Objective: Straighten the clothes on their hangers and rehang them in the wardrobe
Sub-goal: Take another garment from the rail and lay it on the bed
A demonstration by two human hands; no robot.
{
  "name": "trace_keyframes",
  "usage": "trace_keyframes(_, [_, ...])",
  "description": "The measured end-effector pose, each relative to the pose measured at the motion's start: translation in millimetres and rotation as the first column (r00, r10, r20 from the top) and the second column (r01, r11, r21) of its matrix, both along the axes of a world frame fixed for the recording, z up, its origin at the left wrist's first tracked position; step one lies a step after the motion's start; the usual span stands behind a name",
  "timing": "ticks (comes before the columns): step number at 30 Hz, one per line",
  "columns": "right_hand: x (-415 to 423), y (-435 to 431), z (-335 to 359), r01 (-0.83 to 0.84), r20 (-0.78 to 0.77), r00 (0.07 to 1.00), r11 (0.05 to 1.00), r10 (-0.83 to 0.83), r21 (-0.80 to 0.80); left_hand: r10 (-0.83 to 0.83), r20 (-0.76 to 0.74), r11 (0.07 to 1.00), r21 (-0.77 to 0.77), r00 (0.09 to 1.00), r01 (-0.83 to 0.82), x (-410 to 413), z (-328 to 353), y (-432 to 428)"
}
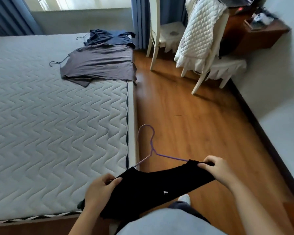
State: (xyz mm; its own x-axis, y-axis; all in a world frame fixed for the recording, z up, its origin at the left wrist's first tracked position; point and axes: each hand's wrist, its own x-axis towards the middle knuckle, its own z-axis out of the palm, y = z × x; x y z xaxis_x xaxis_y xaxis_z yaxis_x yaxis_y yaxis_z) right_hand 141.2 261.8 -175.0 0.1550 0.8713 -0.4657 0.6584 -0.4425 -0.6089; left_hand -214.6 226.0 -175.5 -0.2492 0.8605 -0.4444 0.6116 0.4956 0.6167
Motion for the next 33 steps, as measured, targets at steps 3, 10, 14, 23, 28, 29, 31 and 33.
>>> trace_keyframes(3, [75,-2,1,0.082,0.016,0.997,0.996,-0.081,-0.034,-0.104,0.011,0.995,-0.001,0.995,0.104,74,-2,25])
trace_keyframes(10, [216,-27,20,0.377,0.056,0.925,0.926,-0.375,-0.034,-0.467,-0.042,0.883,0.034,0.883,0.469,231,9,108])
trace_keyframes(14, [256,-32,19,0.541,0.057,0.841,0.841,-0.539,-0.028,-0.592,-0.058,0.801,0.07,0.804,0.595,294,20,149])
trace_keyframes(23, [250,83,23,0.496,0.014,0.868,0.868,-0.496,0.008,-0.472,0.002,0.88,0.053,0.881,0.472,285,5,232])
trace_keyframes(28, [224,219,13,0.315,0.068,0.947,0.949,-0.315,0.011,-0.263,0.035,0.964,0.059,0.964,0.261,236,-12,297])
trace_keyframes(29, [215,252,9,0.268,0.072,0.961,0.963,-0.269,0.017,-0.231,0.049,0.972,0.058,0.972,0.228,226,-15,314])
trace_keyframes(31, [192,318,5,0.175,0.094,0.98,0.984,-0.177,0.023,-0.166,0.078,0.985,0.061,0.983,0.162,204,-20,353])
trace_keyframes(33, [164,381,7,0.089,0.103,0.99,0.996,-0.091,0.027,-0.091,0.071,0.994,0.064,0.993,0.086,177,-19,394])
